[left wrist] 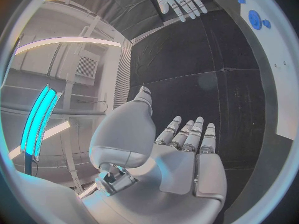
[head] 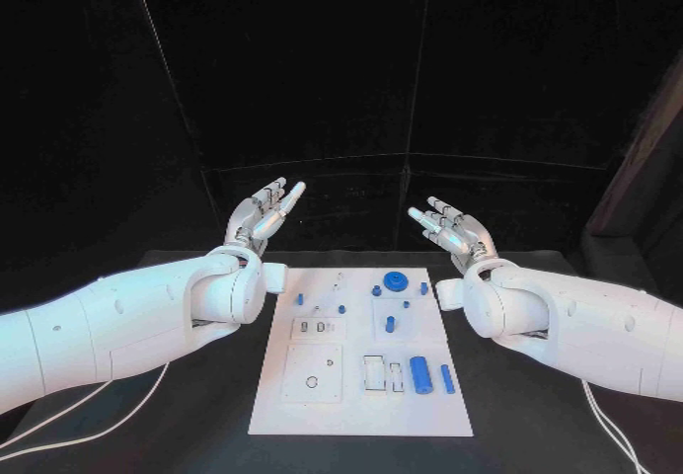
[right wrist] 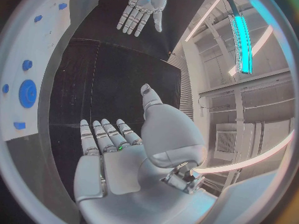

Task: Assemble the parts on the task board

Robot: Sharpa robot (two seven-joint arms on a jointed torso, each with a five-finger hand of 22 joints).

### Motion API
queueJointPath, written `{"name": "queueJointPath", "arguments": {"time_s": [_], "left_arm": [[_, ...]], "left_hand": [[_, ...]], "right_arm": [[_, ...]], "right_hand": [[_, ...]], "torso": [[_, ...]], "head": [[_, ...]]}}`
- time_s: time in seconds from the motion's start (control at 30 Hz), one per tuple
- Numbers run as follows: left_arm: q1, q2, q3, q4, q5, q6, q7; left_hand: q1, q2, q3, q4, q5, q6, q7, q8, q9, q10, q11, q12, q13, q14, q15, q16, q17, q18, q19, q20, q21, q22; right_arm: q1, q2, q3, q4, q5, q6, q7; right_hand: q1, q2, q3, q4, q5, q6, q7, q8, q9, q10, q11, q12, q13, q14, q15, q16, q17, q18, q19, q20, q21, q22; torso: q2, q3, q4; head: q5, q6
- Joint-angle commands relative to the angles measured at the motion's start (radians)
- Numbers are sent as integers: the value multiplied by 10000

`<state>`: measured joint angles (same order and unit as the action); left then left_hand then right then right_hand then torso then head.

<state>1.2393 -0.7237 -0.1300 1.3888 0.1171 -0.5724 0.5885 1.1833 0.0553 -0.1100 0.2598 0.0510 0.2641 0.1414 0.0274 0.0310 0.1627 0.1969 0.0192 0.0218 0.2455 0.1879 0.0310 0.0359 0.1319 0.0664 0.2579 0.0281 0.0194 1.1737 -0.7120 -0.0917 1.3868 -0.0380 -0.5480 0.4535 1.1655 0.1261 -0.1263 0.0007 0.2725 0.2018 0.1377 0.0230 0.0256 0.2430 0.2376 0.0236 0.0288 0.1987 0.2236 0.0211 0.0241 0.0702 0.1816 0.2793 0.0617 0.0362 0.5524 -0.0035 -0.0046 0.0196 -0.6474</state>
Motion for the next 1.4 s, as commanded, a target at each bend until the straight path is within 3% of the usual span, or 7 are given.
{"name": "queueJointPath", "arguments": {"time_s": [0.03,0.2,0.33,0.53,0.7,0.9,1.4], "left_arm": [[178,71,-101,-195,695,1370,936],[258,96,-154,-270,761,1496,1006],[250,-4,-163,-428,316,1766,874],[243,-172,-168,-412,-137,1984,717],[244,-423,-168,-237,-513,2111,559],[259,-877,-168,265,-1305,2270,292],[278,-2189,-174,2626,-1893,2354,-2]], "left_hand": [[528,33,-35,144,87,193,1014,58,23,73,130,43,23,153,73,76,29,195,22,164,82,24],[570,106,-48,70,86,351,1116,78,39,242,235,67,42,608,181,193,98,143,48,220,108,33],[665,178,-102,-59,81,1200,1435,229,127,1641,630,336,191,1917,541,620,278,-80,453,348,353,148],[980,180,-205,-361,78,3308,1330,607,308,5422,421,1023,459,5717,149,1835,697,300,5139,327,2883,1240],[1632,35,-198,-1029,77,5944,1097,1128,509,7488,47,1427,504,7435,-342,2250,888,526,6762,114,3501,1361],[2121,35,-105,-1642,82,6971,733,1364,529,8896,-401,1704,596,8776,-804,2585,1325,548,7864,-311,3835,1392],[2161,71,-163,-2077,57,7393,615,1035,409,9508,-554,1206,523,9247,-1011,2968,2072,499,8523,-576,3968,1347]], "right_arm": [[195,111,-110,-290,-599,1827,-424],[383,213,-241,-560,-735,2345,-548],[407,89,-247,-1009,-2881,1754,-538],[416,42,-243,-1237,-4762,1542,-714],[493,-10,-237,-1337,-6446,1482,-991],[784,-18,-235,-1376,-9031,1848,-1705],[1270,457,-229,-1140,-14381,2514,-4321]], "right_hand": [[842,39,-51,-267,11,312,1408,66,42,325,70,88,36,192,132,62,32,-24,191,163,154,48],[2032,-9,373,-1314,-719,2318,1408,478,281,3072,169,598,285,3486,152,799,368,476,2061,119,1031,407],[2506,2,681,-1934,-836,4372,929,849,447,5999,-188,1171,417,6448,-327,1545,520,1011,4837,90,2327,886],[2539,32,1036,-2668,-841,6657,853,1065,483,7399,-594,1112,324,8207,-841,1660,422,1141,6160,-255,2934,1004],[2532,-31,1371,-2924,-598,7344,724,1047,443,8217,-827,971,333,9030,-1145,1552,419,1136,6947,-636,3551,1243],[2614,-429,1669,-2925,-395,7950,523,984,420,9078,-1154,806,340,10894,-1737,2055,679,1112,7817,-1295,5258,2184],[1629,-1390,3079,-2886,236,8802,117,599,420,10042,-1629,753,515,13020,-2417,5961,3625,1131,8473,-1927,9141,4500]], "torso": [[3,-2,-2],[3,-2,-2],[29,-32,-38],[178,-59,-111],[324,-39,-121],[604,-22,-86],[1435,-75,78]], "head": [[1,-1],[1,-1],[-66,-60],[-57,-60],[-45,-36],[-43,56],[-199,447]]}}
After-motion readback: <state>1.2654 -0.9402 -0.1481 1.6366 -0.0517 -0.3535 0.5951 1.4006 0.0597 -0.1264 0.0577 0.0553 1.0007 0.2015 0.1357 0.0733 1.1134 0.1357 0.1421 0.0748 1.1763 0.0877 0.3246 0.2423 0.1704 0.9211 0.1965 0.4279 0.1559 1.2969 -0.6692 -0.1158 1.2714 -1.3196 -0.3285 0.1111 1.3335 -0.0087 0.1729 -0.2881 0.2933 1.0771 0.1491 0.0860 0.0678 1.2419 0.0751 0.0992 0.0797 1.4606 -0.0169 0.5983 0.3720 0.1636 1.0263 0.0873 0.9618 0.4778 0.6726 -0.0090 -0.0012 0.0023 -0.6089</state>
